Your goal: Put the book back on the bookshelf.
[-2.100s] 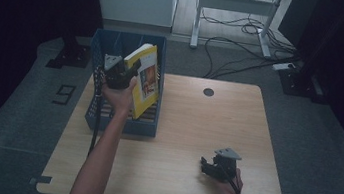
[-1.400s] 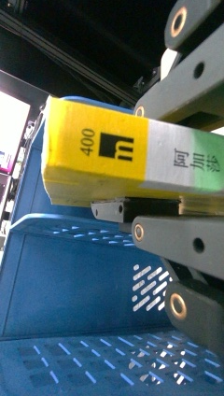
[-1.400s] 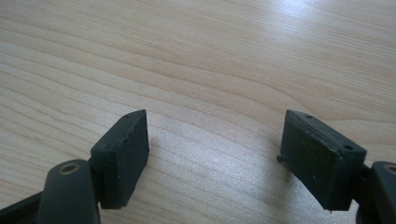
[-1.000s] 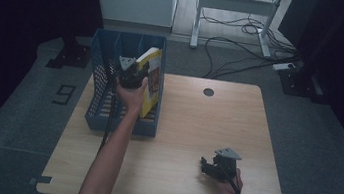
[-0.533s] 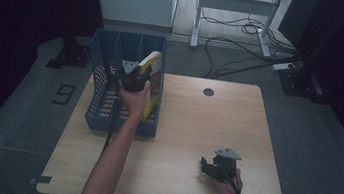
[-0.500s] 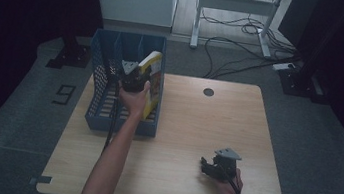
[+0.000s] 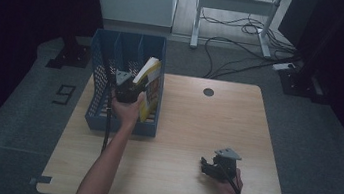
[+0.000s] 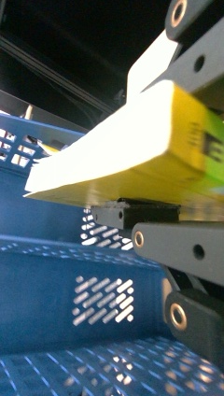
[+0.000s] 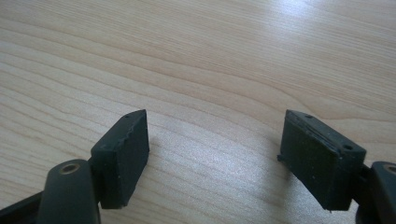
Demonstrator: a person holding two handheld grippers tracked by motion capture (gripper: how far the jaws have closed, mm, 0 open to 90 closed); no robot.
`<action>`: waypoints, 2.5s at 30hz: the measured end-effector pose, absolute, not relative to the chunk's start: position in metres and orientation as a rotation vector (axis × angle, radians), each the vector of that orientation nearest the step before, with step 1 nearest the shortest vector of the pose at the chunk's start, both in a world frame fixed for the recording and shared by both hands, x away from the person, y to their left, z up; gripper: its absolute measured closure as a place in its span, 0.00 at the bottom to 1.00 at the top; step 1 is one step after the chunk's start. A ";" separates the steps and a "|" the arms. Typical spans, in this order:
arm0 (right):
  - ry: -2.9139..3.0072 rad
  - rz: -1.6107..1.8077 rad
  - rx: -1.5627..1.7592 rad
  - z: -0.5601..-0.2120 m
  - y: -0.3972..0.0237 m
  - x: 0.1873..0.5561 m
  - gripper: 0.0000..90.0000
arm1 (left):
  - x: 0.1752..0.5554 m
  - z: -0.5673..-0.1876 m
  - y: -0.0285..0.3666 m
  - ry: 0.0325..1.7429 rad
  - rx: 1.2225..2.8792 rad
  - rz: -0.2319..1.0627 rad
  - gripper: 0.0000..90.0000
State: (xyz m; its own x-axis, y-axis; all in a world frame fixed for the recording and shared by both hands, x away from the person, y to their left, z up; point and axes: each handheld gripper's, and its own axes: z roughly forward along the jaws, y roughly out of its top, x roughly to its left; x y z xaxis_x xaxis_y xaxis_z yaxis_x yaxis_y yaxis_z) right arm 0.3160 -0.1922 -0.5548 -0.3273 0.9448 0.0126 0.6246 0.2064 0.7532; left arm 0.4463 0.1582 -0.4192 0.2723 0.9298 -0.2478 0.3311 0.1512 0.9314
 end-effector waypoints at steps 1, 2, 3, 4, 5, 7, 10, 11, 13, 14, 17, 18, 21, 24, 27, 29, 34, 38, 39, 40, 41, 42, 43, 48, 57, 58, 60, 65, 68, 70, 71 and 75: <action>2.031 0.934 1.454 -0.555 -0.192 0.316 0.26 | 0.446 -0.419 0.158 1.273 1.401 0.662 0.78; 2.032 0.932 1.454 -0.555 -0.192 0.316 0.26 | 0.445 -0.420 0.160 1.273 1.406 0.661 0.78; 2.032 0.932 1.454 -0.555 -0.192 0.316 0.26 | 0.442 -0.420 0.163 1.267 1.411 0.651 0.78; 2.032 0.932 1.454 -0.555 -0.192 0.316 0.26 | 0.442 -0.420 0.163 1.267 1.411 0.651 0.77; 2.032 0.932 1.454 -0.555 -0.192 0.316 0.26 | 0.441 -0.420 0.164 1.269 1.411 0.640 0.77; 2.032 0.932 1.454 -0.555 -0.192 0.316 0.26 | 0.440 -0.419 0.163 1.270 1.414 0.626 0.76; 2.032 0.931 1.454 -0.555 -0.192 0.316 0.26 | 0.442 -0.413 0.158 1.249 1.457 0.616 0.71; 2.030 0.934 1.454 -0.555 -0.192 0.316 0.26 | 0.442 -0.411 0.157 1.240 1.466 0.621 0.70; 2.031 0.933 1.454 -0.555 -0.192 0.316 0.26 | 0.444 -0.407 0.155 1.231 1.481 0.616 0.70; 2.031 0.934 1.454 -0.555 -0.192 0.316 0.26 | 0.444 -0.407 0.155 1.231 1.481 0.616 0.69; 2.031 0.934 1.455 -0.555 -0.192 0.316 0.26 | 0.449 -0.402 0.154 1.245 1.516 0.619 0.68; 2.031 0.934 1.455 -0.555 -0.192 0.316 0.26 | 0.449 -0.402 0.154 1.245 1.516 0.619 0.68; 2.031 0.934 1.454 -0.555 -0.192 0.316 0.26 | 0.454 -0.402 0.153 1.277 1.545 0.607 0.69; 2.031 0.934 1.454 -0.555 -0.192 0.316 0.26 | 0.458 -0.404 0.152 1.295 1.565 0.585 0.70; 2.031 0.934 1.455 -0.555 -0.192 0.316 0.26 | 0.460 -0.403 0.151 1.308 1.586 0.606 0.77; 2.031 0.934 1.455 -0.555 -0.192 0.316 0.26 | 0.460 -0.401 0.149 1.308 1.609 0.661 0.81; 2.031 0.934 1.455 -0.555 -0.192 0.316 0.26 | 0.465 -0.397 0.150 1.318 1.629 0.654 0.83; 2.031 0.935 1.455 -0.555 -0.192 0.316 0.26 | 0.469 -0.396 0.151 1.328 1.608 0.663 0.83; 2.031 0.935 1.455 -0.555 -0.192 0.316 0.25 | 0.471 -0.396 0.151 1.330 1.599 0.659 0.83; 2.031 0.935 1.455 -0.555 -0.192 0.316 0.26 | 0.472 -0.396 0.152 1.332 1.594 0.659 0.83; 2.031 0.935 1.455 -0.555 -0.192 0.316 0.25 | 0.473 -0.396 0.152 1.332 1.589 0.663 0.83; 2.031 0.935 1.455 -0.555 -0.192 0.316 0.25 | 0.474 -0.396 0.151 1.329 1.587 0.669 0.83; 2.031 0.935 1.455 -0.555 -0.192 0.316 0.25 | 0.475 -0.395 0.150 1.325 1.584 0.676 0.83; 2.030 0.935 1.455 -0.555 -0.192 0.316 0.25 | 0.481 -0.391 0.145 1.328 1.571 0.697 0.83; 2.028 0.934 1.458 -0.555 -0.192 0.316 0.25 | 0.493 -0.389 0.140 1.350 1.536 0.741 0.83; 2.029 0.934 1.459 -0.555 -0.192 0.316 0.25 | 0.494 -0.390 0.140 1.348 1.529 0.752 0.84; 2.028 0.934 1.459 -0.555 -0.192 0.316 0.25 | 0.494 -0.391 0.139 1.346 1.518 0.767 0.83; 2.029 0.934 1.458 -0.555 -0.192 0.316 0.25 | 0.495 -0.391 0.136 1.335 1.516 0.785 0.84; 2.028 0.934 1.459 -0.555 -0.192 0.316 0.25 | 0.495 -0.391 0.137 1.338 1.511 0.790 0.84; 2.028 0.934 1.458 -0.555 -0.192 0.316 0.25 | 0.494 -0.392 0.137 1.332 1.520 0.802 0.84; 2.029 0.934 1.456 -0.555 -0.192 0.316 0.25 | 0.493 -0.392 0.137 1.331 1.525 0.809 0.84; 2.029 0.934 1.457 -0.555 -0.192 0.316 0.25 | 0.490 -0.395 0.139 1.340 1.515 0.829 0.84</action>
State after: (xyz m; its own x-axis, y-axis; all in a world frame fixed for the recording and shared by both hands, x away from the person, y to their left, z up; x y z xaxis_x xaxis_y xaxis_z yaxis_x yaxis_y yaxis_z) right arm 0.3160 -0.1924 -0.5548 -0.3254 0.9455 0.0134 0.6250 0.2044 0.7534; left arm 0.4901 0.1385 -0.3946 0.1808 0.9798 -0.0858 0.3602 0.0152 0.9328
